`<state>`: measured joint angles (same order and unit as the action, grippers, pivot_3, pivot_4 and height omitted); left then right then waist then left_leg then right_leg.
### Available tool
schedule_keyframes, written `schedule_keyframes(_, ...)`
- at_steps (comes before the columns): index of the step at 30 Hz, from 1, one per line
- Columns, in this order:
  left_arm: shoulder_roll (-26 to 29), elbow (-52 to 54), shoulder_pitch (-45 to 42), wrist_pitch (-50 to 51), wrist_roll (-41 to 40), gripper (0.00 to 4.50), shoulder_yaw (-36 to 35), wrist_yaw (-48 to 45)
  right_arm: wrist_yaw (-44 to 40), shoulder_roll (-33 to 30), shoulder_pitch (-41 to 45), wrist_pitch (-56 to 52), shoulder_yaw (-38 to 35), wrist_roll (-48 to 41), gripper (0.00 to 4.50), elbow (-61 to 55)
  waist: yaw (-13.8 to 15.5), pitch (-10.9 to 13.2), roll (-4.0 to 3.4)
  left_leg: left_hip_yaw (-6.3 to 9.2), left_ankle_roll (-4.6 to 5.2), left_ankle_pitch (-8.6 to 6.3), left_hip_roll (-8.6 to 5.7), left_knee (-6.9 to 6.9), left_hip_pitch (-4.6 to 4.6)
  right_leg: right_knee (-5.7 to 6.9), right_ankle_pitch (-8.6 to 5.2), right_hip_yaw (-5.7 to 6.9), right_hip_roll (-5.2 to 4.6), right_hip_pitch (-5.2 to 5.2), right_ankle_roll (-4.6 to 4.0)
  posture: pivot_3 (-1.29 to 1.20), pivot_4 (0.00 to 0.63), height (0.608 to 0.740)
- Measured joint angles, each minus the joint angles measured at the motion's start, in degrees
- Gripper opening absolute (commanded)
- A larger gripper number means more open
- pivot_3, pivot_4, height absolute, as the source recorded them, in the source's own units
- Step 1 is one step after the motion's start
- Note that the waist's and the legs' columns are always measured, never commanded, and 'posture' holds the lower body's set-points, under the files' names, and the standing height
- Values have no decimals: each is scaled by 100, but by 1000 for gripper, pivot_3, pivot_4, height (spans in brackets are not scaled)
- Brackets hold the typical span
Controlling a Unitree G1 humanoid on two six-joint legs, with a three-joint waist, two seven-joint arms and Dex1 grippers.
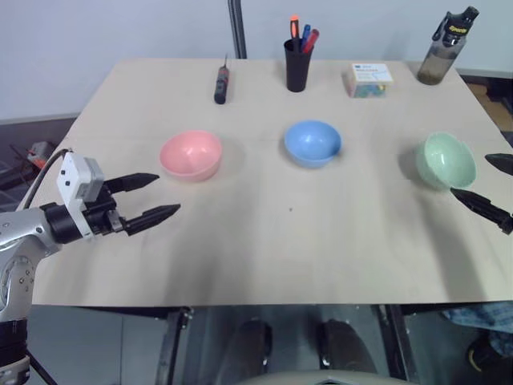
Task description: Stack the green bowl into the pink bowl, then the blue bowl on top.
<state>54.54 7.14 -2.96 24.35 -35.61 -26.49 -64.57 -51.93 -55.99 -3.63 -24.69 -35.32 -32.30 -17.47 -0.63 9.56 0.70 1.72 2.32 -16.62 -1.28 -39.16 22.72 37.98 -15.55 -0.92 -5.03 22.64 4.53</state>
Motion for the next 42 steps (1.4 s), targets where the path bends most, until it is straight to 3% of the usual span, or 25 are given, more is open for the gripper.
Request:
schedule_keyframes(8, -94, 158, -483, 118, -66, 4423, 251, 114, 323, 13, 291, -226, 406, 122, 4500, -121, 3, 0, 0, 1, -2, 1, -1, 0, 1, 1, 1, 0, -2, 1, 0, 0, 150, 740)
schedule_keyframes(13, -279, 325, -867, 245, -226, 4423, 578, 115, 628, 105, 779, -370, 1066, 375, 4500, -30, -6, 0, 1, 0, -23, 13, -2, -1, 5, -1, 1, 0, 1, 3, 0, 0, 150, 740)
schedule_keyframes(23, -873, 973, -1831, 279, -396, 4423, 1550, 240, 1408, 1059, 2628, -13, 3043, 1872, 4500, 2144, -17, 1, -2, -6, -25, 15, -9, 0, 18, 0, 1, -3, 7, 19, 0, 0, 150, 740)
schedule_keyframes(32, -884, 1280, -1737, 406, -520, 4423, 1541, 425, 1631, 1244, 3057, 521, 3244, 2523, 4500, 3226, -20, 2, -3, -6, -26, 16, -9, 0, 16, 1, 1, -2, 9, 18, 0, 0, 150, 740)
schedule_keyframes(35, -884, 1313, -1685, 451, -567, 4500, 1531, 499, 1687, 1331, 3151, 669, 3256, 2654, 3794, 3511, -23, 2, -2, -8, -26, 16, -9, -1, 16, 1, 1, -4, 9, 18, 0, 0, 150, 740)
schedule_keyframes(42, -884, 1450, -1656, 477, -632, 4500, 1524, 603, 1716, 1447, 3339, 889, 3258, 2792, 662, 3771, -26, 2, -3, -7, -26, 16, -8, -1, 15, 2, 1, -3, 11, 18, 0, 0, 150, 740)
